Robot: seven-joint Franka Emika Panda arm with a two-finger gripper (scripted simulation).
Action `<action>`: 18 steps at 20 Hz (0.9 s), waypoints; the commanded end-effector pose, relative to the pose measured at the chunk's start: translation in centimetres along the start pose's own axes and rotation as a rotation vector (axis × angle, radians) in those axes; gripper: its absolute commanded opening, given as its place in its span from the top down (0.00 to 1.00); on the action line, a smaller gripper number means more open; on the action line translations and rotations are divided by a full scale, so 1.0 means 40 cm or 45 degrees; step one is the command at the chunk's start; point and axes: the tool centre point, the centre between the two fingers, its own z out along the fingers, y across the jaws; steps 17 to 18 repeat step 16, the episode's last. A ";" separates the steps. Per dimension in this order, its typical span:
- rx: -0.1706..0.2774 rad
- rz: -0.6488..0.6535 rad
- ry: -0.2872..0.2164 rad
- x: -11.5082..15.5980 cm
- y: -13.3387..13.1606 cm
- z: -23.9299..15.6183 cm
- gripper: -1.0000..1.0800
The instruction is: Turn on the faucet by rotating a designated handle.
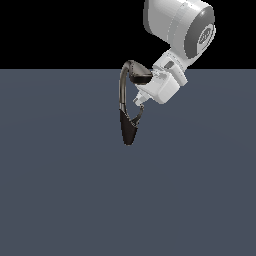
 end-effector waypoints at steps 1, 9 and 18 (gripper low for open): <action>-0.015 0.025 -0.008 0.028 0.047 0.005 1.00; -0.010 0.005 -0.006 0.063 0.071 0.002 1.00; -0.018 0.024 -0.011 0.164 0.122 0.006 1.00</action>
